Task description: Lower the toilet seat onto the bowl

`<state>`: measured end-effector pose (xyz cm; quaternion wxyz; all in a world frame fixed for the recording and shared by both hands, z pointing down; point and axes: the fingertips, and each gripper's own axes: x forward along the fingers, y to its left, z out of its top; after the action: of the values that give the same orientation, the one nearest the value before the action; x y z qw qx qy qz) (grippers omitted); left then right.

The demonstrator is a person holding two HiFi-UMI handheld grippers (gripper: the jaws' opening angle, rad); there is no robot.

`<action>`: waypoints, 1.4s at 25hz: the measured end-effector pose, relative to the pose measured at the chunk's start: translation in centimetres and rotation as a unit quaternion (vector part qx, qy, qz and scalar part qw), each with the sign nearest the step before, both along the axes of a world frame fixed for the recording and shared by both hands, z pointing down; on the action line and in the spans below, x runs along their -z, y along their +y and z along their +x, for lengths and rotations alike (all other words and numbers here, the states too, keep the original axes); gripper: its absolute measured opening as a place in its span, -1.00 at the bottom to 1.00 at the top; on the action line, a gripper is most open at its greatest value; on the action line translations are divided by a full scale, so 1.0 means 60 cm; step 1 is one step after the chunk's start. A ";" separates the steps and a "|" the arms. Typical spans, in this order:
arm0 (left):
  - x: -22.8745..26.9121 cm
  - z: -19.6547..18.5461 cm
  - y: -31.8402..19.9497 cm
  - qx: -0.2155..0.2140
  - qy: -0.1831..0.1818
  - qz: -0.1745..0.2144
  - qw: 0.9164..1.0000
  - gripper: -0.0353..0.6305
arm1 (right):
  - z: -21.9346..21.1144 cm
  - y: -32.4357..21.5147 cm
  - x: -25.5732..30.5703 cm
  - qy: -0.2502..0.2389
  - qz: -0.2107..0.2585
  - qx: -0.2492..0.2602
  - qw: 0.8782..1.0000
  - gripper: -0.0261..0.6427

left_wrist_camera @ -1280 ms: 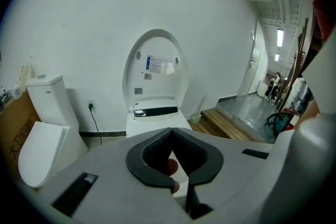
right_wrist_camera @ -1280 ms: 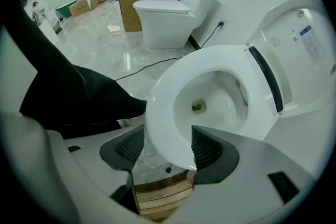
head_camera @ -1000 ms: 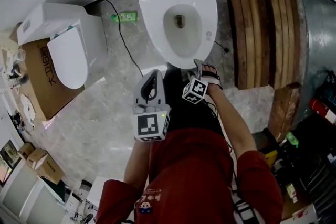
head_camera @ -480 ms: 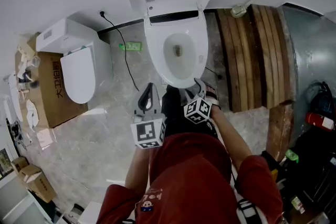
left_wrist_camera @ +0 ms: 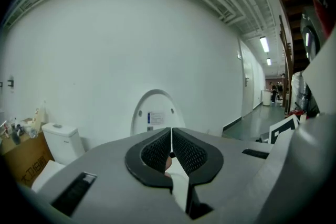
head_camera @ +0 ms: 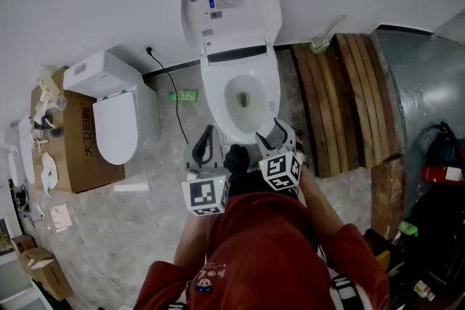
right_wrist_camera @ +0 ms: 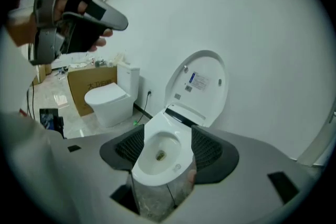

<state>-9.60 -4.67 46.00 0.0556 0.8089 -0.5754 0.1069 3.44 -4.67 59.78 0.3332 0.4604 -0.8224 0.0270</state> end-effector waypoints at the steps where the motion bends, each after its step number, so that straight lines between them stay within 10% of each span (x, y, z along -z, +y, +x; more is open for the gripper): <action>1: 0.016 0.004 0.003 -0.004 -0.004 0.012 1.000 -0.85 | 0.001 -0.001 0.029 -0.013 0.014 -0.004 1.000 -0.14; 11: 0.174 -0.002 0.002 0.016 0.024 0.120 0.992 -0.85 | 0.031 -0.030 0.315 -0.152 0.177 -0.024 0.972 -0.14; 18: 0.257 0.003 -0.002 0.012 0.017 0.174 0.985 -0.85 | 0.075 -0.008 0.500 -0.265 0.318 -0.064 0.908 -0.14; 30: 0.270 0.001 -0.013 0.016 0.014 0.183 0.983 -0.85 | 0.115 -0.003 0.512 -0.257 0.351 -0.092 0.896 -0.16; 35: 0.255 -0.007 -0.019 0.016 0.016 0.173 0.985 -0.85 | 0.112 -0.008 0.504 -0.245 0.350 -0.107 0.898 -0.45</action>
<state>-9.99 -5.81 30.70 -0.0738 0.7985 -0.5973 -0.0081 10.18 -5.16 29.52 -0.0664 0.6110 -0.7804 -0.1152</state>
